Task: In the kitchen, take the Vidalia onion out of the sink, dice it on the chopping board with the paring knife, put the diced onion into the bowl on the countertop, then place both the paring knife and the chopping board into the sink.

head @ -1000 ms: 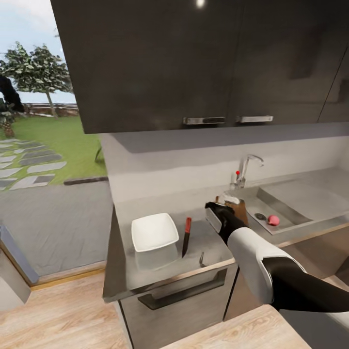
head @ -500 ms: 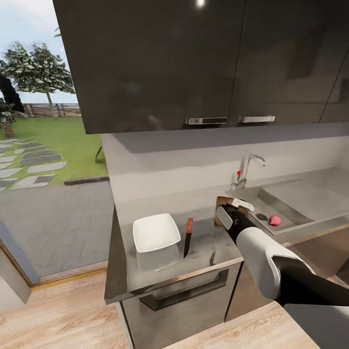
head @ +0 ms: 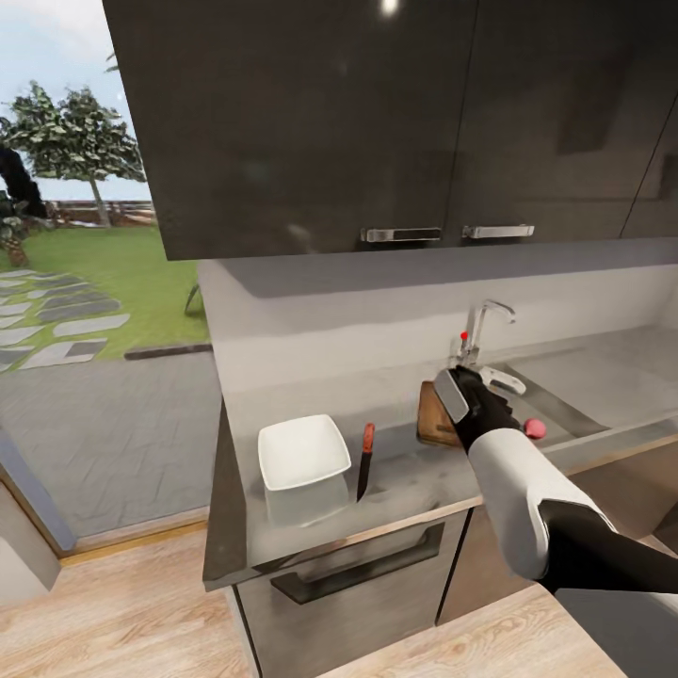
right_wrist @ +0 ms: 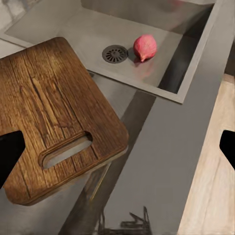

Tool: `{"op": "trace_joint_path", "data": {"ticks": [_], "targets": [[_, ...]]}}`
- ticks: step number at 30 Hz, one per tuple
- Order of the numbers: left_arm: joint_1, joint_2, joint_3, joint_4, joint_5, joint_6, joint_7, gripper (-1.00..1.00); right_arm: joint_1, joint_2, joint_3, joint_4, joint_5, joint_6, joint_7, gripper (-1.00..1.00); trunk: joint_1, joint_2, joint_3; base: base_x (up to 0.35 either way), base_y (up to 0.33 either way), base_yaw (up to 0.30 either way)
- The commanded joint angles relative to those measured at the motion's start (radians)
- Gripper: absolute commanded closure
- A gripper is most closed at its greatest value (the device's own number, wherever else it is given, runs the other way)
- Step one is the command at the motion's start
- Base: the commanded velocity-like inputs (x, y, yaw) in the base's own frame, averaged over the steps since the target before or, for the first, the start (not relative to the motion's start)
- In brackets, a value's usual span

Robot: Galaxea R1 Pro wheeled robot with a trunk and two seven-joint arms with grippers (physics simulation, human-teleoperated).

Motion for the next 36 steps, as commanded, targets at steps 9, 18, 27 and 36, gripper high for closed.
{"op": "trace_joint_path", "data": {"ticks": [9,18,27,36], "targets": [[0.0,-0.002,0.003,0.032,0.003,-0.001,-0.001,-1.0,0.0,0.034,0.001,0.001,-0.039,0.014,-0.097,-1.0,0.0,-0.002,-0.002,0.0,0.0,0.0],[0.0,-0.002,0.004,0.049,0.003,-0.001,0.0,-1.0,0.0,0.027,0.002,0.004,-0.137,0.014,-0.108,-1.0,0.0,-0.002,-0.002,0.008,-0.003,0.0],[0.0,-0.002,0.004,0.056,0.003,-0.001,0.001,-1.0,0.0,0.032,0.003,0.051,-0.142,0.014,-0.108,-1.0,0.0,-0.002,-0.002,0.251,-0.087,0.0],[0.0,-0.002,0.004,0.057,0.003,-0.001,0.0,-1.0,0.0,0.029,0.002,0.091,-0.142,0.011,-0.107,-1.0,0.0,-0.002,-0.013,0.115,-0.059,0.0]]}}
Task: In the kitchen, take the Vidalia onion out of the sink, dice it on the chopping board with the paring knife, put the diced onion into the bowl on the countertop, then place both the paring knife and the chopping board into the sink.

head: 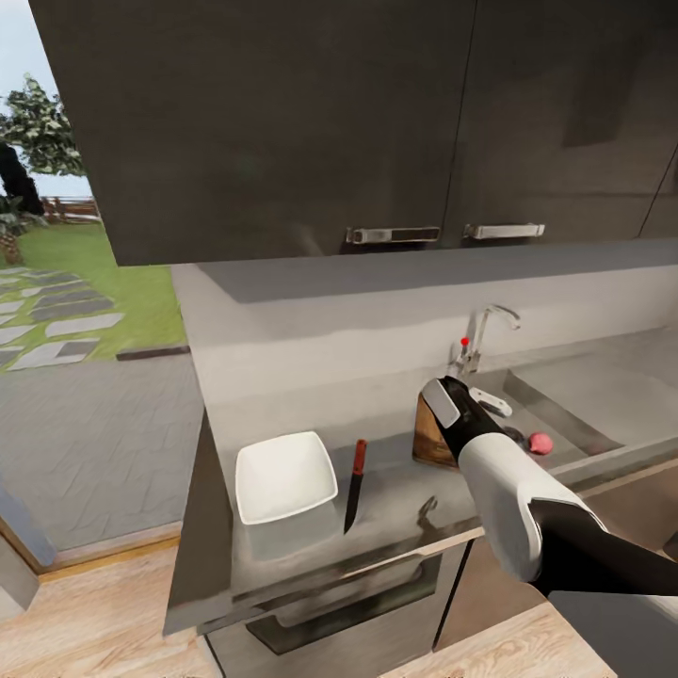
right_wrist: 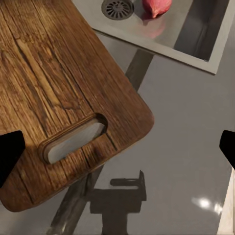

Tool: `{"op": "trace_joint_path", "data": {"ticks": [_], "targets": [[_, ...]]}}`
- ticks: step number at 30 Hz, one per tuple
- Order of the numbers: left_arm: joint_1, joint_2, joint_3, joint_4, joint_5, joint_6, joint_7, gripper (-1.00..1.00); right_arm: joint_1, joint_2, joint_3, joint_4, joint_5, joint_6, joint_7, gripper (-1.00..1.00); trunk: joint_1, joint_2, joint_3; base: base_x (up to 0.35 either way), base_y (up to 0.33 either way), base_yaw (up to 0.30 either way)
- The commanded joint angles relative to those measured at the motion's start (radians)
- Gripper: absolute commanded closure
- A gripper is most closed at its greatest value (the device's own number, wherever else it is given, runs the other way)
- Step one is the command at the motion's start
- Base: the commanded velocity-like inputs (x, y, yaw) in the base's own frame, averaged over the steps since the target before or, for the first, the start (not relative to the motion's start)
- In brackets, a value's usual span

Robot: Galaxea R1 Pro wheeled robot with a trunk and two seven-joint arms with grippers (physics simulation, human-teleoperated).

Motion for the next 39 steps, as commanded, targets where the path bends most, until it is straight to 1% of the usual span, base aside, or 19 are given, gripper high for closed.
{"op": "trace_joint_path", "data": {"ticks": [1,8,17,39], "targets": [[0.0,-0.001,0.002,-0.001,0.003,-0.001,-0.001,-1.0,-0.001,0.0,-0.002,-0.001,0.0,0.009,-0.004,-1.0,0.0,-0.002,-0.003,0.014,-0.008,0.0],[0.0,-0.001,0.001,0.0,0.003,-0.001,-0.001,-1.0,-0.001,0.0,-0.003,0.005,0.0,0.008,-0.003,-1.0,0.0,-0.002,-0.014,0.004,-0.011,0.0],[0.0,-0.001,0.001,0.001,0.003,-0.001,-0.001,-1.0,-0.001,0.0,-0.003,0.006,0.0,0.008,-0.003,-1.0,0.0,-0.002,-0.028,0.0,-0.132,0.0],[0.0,-0.001,0.002,0.008,0.003,-0.001,-0.001,-1.0,-0.001,0.001,-0.003,0.024,0.0,0.008,-0.002,-1.0,0.0,-0.002,-0.063,0.0,-0.004,0.0]]}}
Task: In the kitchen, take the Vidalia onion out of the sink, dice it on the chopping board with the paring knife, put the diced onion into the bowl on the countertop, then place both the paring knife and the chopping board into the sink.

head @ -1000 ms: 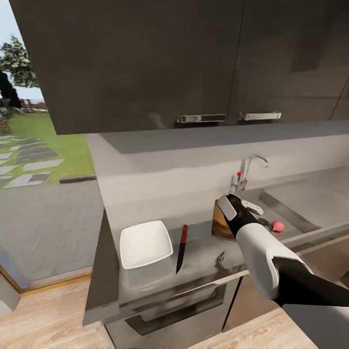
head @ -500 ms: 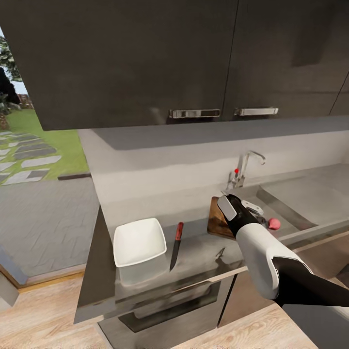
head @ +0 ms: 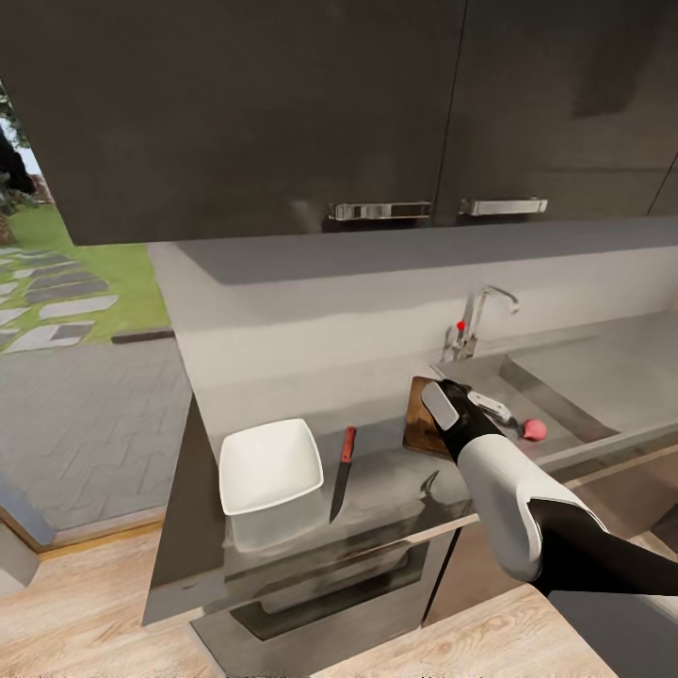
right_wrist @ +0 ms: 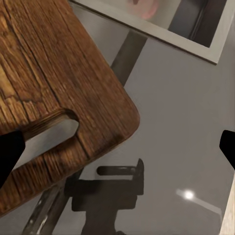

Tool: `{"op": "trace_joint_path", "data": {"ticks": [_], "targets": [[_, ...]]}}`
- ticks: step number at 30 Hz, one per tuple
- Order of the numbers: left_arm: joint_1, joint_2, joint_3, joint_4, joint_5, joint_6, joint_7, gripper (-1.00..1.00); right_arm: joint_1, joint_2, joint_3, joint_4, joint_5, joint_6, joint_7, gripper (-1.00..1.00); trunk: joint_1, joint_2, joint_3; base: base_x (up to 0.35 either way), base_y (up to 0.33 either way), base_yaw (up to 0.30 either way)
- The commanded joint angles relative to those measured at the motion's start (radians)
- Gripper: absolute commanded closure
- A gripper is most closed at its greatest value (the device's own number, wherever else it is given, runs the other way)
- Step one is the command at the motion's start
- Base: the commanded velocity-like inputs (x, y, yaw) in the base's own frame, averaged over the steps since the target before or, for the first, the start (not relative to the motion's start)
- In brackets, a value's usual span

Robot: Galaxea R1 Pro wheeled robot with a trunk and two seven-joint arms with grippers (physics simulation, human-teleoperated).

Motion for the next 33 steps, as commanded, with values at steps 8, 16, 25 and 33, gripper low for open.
{"op": "trace_joint_path", "data": {"ticks": [8,16,25,33], "targets": [[0.0,-0.001,0.002,-0.001,0.003,-0.001,-0.001,-1.0,-0.001,0.0,-0.001,-0.002,-0.001,0.01,-0.004,-1.0,0.0,-0.002,-0.014,0.0,0.0,0.0],[0.0,-0.001,0.002,-0.001,0.003,-0.001,0.0,-1.0,-0.001,0.0,-0.001,-0.002,-0.001,0.01,-0.004,-1.0,0.0,-0.002,-0.027,0.025,0.0,0.0],[0.0,-0.001,0.001,-0.001,0.003,-0.001,0.0,-1.0,-0.001,0.0,0.0,-0.002,-0.001,0.01,-0.004,-1.0,0.0,-0.002,-0.041,0.039,0.0,0.0],[0.0,-0.001,0.001,0.0,0.003,-0.001,0.0,-1.0,-0.001,0.0,-0.001,-0.002,-0.001,0.01,-0.004,-1.0,0.0,-0.002,-0.054,0.002,0.0,0.0]]}}
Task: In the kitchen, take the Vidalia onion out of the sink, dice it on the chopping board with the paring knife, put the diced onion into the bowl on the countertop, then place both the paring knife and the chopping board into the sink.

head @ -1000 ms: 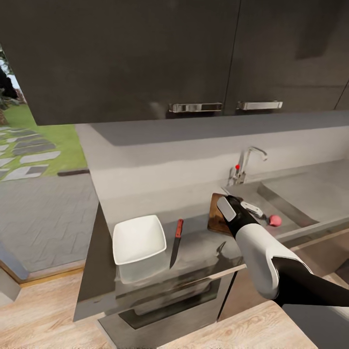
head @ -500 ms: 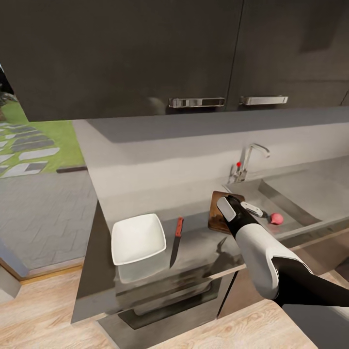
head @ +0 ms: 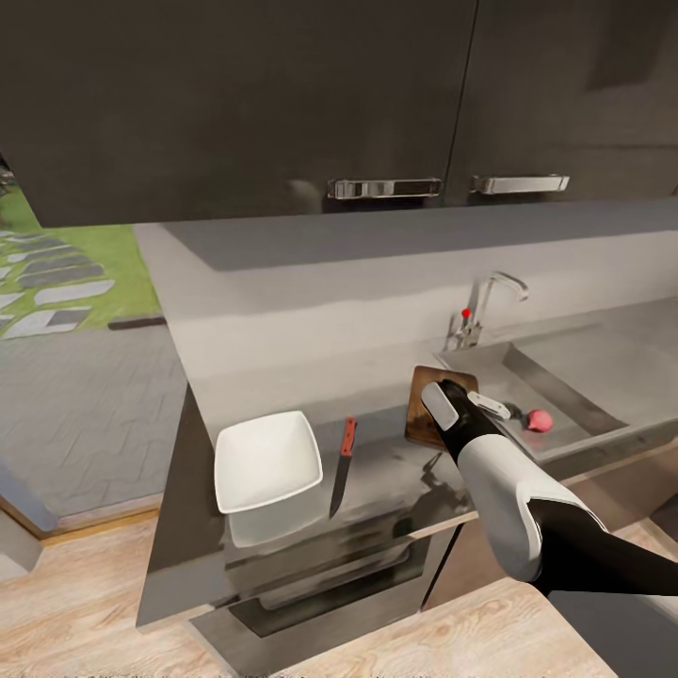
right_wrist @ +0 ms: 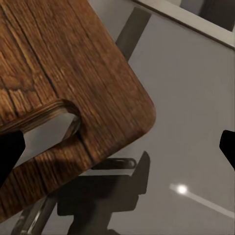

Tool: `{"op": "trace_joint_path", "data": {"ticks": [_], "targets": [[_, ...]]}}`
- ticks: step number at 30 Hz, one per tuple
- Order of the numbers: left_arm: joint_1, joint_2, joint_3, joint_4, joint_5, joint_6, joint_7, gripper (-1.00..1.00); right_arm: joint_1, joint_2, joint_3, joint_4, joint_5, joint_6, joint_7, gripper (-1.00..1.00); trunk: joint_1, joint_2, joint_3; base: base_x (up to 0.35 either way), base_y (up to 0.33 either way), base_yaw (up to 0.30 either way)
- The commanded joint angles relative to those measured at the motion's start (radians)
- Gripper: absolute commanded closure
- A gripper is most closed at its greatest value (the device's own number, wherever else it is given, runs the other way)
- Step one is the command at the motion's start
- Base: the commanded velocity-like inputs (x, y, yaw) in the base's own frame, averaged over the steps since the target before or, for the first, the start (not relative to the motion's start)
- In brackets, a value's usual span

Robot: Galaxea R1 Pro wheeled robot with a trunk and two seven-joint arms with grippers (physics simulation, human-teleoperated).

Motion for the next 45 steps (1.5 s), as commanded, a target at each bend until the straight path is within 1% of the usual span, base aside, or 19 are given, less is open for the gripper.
{"op": "trace_joint_path", "data": {"ticks": [1,12,45], "targets": [[0.0,-0.001,0.002,-0.001,0.003,-0.001,-0.001,-1.0,-0.001,0.0,-0.001,-0.002,-0.001,0.01,-0.004,-1.0,0.0,-0.001,-0.003,0.0,0.0,0.0],[0.0,-0.001,0.002,-0.001,0.003,-0.001,-0.001,-1.0,-0.001,0.0,-0.001,-0.002,-0.001,0.01,-0.004,-1.0,0.0,-0.001,-0.02,0.064,0.0,0.0],[0.0,-0.001,0.002,0.001,0.003,-0.001,0.0,-1.0,-0.001,0.0,-0.001,0.001,-0.001,0.01,-0.002,-1.0,0.0,-0.001,-0.073,0.006,0.0,0.0]]}}
